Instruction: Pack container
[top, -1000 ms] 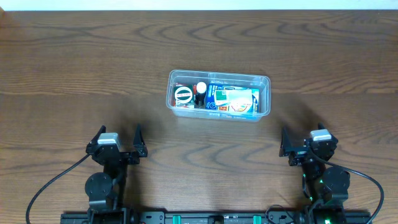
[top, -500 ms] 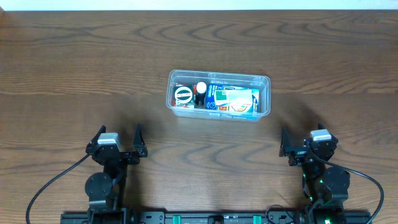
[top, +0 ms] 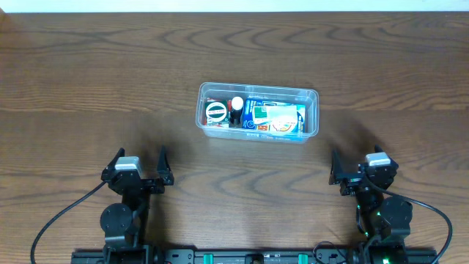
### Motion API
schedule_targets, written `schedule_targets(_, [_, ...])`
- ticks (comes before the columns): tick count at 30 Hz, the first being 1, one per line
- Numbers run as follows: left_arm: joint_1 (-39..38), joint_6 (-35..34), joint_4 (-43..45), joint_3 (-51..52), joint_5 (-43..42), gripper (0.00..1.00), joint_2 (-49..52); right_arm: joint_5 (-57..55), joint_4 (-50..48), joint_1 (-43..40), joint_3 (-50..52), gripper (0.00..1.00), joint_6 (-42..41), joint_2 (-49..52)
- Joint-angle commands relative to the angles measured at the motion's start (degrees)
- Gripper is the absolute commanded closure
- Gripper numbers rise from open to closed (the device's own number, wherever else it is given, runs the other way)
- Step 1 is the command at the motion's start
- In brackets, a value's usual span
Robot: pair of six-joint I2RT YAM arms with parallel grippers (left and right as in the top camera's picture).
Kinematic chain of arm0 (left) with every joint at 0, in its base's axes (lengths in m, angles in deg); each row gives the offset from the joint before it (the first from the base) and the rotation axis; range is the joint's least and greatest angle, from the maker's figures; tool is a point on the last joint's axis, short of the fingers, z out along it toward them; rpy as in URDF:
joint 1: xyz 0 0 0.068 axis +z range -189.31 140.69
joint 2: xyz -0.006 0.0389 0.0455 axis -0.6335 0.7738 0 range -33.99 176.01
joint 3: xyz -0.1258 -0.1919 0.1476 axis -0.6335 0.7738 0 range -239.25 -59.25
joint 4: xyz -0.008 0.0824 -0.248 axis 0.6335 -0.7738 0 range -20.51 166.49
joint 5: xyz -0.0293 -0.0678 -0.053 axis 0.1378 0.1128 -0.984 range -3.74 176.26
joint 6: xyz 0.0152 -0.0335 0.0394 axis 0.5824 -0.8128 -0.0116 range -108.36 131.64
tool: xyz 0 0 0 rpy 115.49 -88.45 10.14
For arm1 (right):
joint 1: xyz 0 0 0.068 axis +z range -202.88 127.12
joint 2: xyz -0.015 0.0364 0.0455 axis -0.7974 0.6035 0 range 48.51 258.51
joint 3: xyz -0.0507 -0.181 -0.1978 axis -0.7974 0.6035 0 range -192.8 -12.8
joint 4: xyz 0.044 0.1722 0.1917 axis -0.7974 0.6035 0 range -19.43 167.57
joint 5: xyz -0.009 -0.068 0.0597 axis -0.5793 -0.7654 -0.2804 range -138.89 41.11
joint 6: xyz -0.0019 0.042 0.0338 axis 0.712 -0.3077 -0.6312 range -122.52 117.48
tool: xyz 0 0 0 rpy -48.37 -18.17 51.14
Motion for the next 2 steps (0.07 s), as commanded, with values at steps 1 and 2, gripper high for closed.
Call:
schedule_targets(1, [0.28, 0.15, -1.92, 0.98, -0.57, 0.02, 0.02, -0.66, 0.28, -1.01, 0.11, 0.01, 0.07, 0.13])
schedule_targets(2, [0.28, 0.15, -1.92, 0.98, -0.59, 0.02, 0.02, -0.66, 0.28, -1.01, 0.11, 0.01, 0.07, 0.13])
